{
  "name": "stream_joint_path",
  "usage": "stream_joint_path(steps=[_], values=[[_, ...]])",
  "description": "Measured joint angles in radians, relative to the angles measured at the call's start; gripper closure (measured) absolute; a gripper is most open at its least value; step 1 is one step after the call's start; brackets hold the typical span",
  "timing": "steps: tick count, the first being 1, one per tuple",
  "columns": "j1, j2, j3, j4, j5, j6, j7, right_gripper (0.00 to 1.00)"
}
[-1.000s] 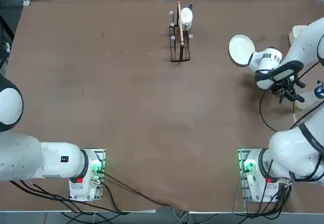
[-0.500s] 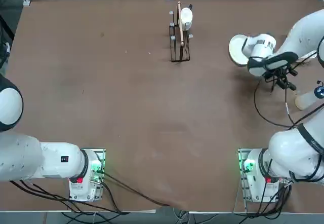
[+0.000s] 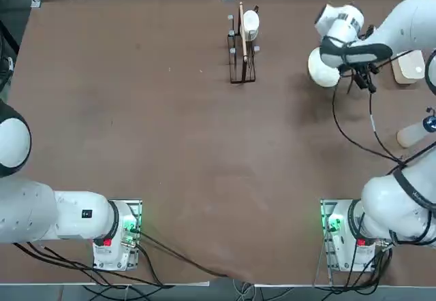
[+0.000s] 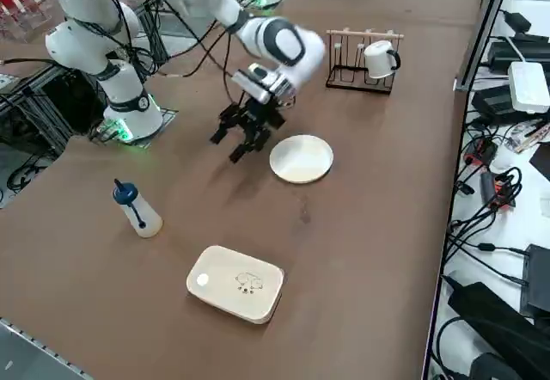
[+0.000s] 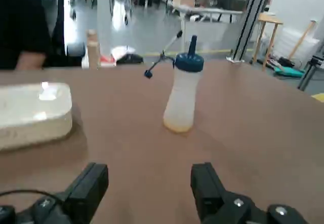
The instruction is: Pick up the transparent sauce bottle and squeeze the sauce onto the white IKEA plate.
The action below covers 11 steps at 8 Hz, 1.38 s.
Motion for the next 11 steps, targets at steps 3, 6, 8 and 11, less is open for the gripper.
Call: stream_joint_path(steps=[3, 6, 8, 11], values=[[0.022, 0.010, 0.014, 0.119, 0.128, 0.004, -0.322, 0.00], [0.027, 0.017, 0.013, 0.265, 0.270, 0.003, -0.693, 0.00], [0.026, 0.021, 0.012, 0.368, 0.378, -0.004, -0.891, 0.00], [0.025, 0.015, 0.011, 0.526, 0.518, -0.096, -1.262, 0.00]])
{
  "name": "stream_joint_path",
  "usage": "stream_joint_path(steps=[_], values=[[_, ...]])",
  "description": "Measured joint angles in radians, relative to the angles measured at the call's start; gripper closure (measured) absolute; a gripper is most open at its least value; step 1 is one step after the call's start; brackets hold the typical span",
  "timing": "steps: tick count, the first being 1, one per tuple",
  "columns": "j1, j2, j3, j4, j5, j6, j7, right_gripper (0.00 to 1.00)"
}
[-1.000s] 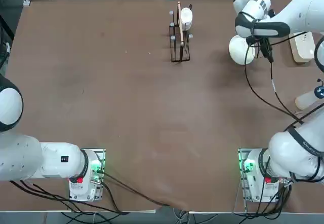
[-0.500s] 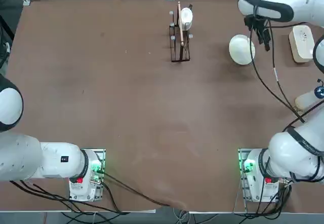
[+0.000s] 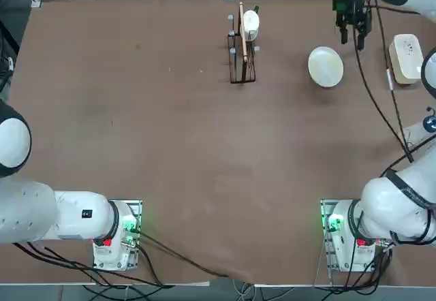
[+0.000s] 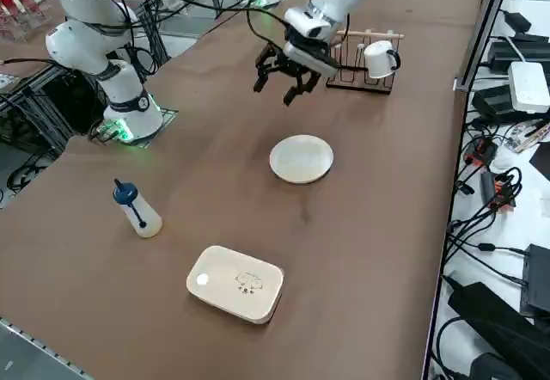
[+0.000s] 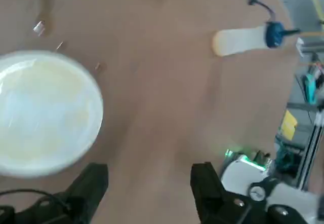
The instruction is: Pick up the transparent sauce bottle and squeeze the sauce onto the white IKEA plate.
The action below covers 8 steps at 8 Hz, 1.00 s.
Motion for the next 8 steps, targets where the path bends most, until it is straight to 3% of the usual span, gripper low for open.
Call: stream_joint_path(steps=[1, 2, 4, 6, 8], values=[[0.001, -0.023, -0.015, 0.031, 0.061, -0.008, -0.141, 0.00], [0.009, -0.068, -0.058, 0.046, 0.139, -0.010, -0.288, 0.00], [0.061, -0.194, -0.224, 0.053, 0.308, -0.015, -0.614, 0.00], [0.133, -0.304, -0.382, 0.026, 0.394, 0.009, -0.903, 0.00], [0.224, -0.400, -0.511, -0.084, 0.465, 0.158, -1.011, 0.00]])
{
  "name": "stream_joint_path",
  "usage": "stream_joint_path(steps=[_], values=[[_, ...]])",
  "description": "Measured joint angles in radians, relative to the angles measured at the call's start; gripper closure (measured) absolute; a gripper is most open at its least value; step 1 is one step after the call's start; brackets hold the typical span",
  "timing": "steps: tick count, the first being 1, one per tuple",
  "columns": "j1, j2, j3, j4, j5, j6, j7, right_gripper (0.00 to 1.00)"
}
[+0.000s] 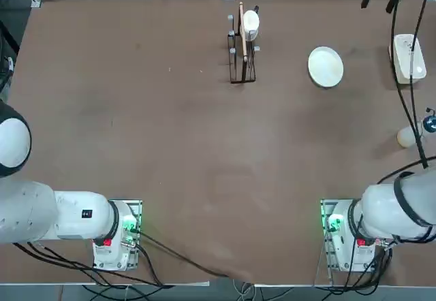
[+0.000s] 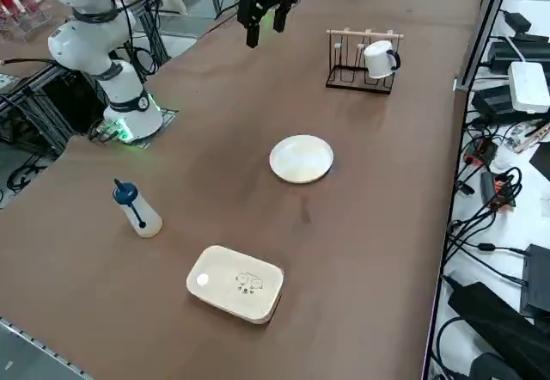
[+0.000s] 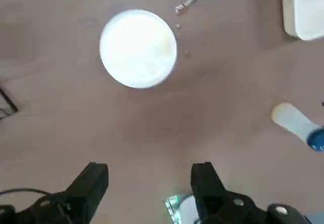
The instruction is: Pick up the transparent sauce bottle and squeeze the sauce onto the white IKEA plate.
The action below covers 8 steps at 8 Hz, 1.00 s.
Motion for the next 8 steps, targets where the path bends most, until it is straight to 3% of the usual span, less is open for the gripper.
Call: stream_joint_path(steps=[1, 2, 4, 8], values=[[0.030, -0.043, -0.039, -0.061, 0.025, 0.070, -0.047, 0.00], [0.050, -0.087, -0.054, -0.116, 0.028, 0.136, -0.139, 0.00], [0.072, -0.161, -0.059, -0.195, 0.022, 0.241, -0.259, 0.00], [0.092, -0.207, -0.064, -0.260, -0.078, 0.257, -0.290, 0.00]])
